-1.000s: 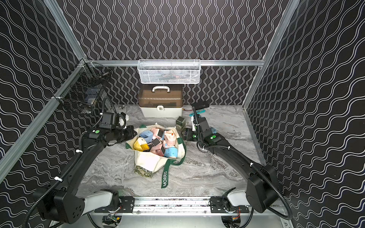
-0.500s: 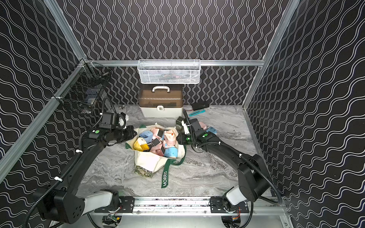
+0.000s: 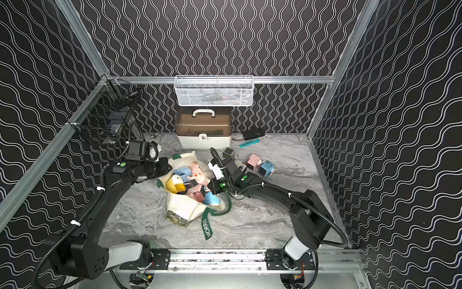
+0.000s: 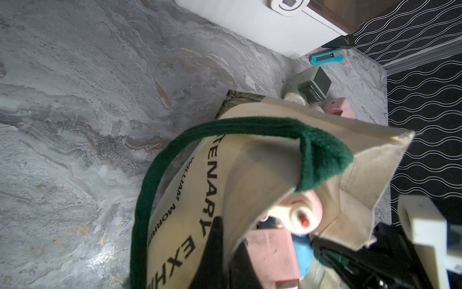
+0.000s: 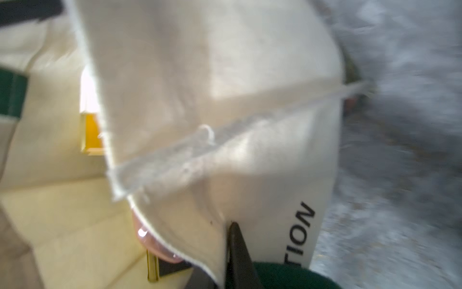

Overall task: Take out the pencil sharpeners from the tote bags
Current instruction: Adjust the canvas bag at the center of the board.

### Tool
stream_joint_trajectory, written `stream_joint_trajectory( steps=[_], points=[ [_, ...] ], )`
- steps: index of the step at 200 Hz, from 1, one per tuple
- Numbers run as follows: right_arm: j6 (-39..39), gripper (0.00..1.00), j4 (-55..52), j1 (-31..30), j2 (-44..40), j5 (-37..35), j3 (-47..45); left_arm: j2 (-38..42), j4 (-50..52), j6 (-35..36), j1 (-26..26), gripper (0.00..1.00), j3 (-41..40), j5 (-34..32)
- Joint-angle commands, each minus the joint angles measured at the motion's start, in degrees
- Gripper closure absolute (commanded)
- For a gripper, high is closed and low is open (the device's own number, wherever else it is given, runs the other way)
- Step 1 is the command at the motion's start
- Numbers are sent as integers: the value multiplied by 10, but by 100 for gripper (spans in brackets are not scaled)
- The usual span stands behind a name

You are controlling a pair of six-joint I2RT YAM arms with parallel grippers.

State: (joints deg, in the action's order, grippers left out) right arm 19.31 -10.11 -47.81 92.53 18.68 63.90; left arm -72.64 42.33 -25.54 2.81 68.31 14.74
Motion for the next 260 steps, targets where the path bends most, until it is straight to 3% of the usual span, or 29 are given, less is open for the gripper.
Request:
stream_joint_trajectory(
  steps=[1, 65, 75, 96, 117, 142, 161, 183, 216, 230, 260],
  points=[
    [-26, 100, 42, -32, 13, 88, 6, -7, 5, -1, -3, 100, 10, 12],
    [-69, 92, 26, -50, -10, 92, 14, -10, 1, -3, -6, 100, 13, 20],
    [-78, 81, 15, -50, -21, 82, 15, -9, -1, -3, -6, 100, 12, 26],
    [-90, 37, -11, -50, -54, 9, 14, -5, -6, -3, -6, 100, 6, 40],
    [-96, 25, 2, -50, -109, -53, -18, 1, -9, -1, -6, 100, 1, 46],
    [-106, 23, 28, -53, -171, -90, -49, 7, -10, 0, -6, 100, -3, 49],
    [-135, 26, 22, -88, -170, -105, -40, 9, -10, 0, -6, 100, -4, 52],
    [-173, 29, -20, -140, -118, -151, 14, 11, -9, 0, -6, 100, -6, 51],
    [-226, 32, -106, -202, -2, -295, 126, 10, -7, 1, -7, 100, -3, 49],
    [-230, 34, -136, -212, 43, -362, 167, 10, -7, 1, -8, 100, -4, 48],
    [-234, 36, -188, -216, 106, -414, 221, 12, -7, 1, -9, 100, -6, 47]
  ],
)
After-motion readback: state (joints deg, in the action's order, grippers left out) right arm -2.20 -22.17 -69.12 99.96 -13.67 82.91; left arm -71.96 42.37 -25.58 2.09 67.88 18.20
